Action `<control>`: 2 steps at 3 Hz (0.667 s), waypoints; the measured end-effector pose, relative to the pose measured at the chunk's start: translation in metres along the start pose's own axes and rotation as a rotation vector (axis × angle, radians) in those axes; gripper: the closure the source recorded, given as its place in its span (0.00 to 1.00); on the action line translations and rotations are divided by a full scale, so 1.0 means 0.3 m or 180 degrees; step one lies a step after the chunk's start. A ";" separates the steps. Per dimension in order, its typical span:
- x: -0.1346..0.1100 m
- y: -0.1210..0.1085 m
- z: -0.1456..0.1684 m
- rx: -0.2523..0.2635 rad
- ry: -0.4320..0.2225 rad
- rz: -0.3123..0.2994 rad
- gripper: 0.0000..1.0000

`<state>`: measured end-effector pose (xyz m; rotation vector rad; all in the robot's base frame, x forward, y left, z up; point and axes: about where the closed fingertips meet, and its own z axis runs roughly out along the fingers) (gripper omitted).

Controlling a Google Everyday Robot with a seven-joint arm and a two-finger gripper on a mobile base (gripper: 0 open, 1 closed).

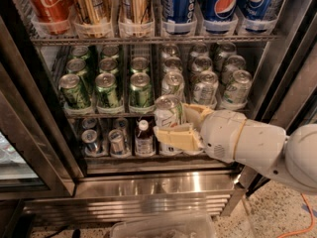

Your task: Pick 7up can from middle shelf of fridge

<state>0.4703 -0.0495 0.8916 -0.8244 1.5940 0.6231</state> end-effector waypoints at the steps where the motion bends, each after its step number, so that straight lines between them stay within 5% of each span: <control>1: -0.017 0.109 0.009 -0.0510 -0.0028 0.0256 1.00; 2: -0.017 0.109 0.009 -0.0510 -0.0028 0.0256 1.00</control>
Offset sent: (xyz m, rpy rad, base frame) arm -0.0172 0.0180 0.0035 0.0631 0.0695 0.1114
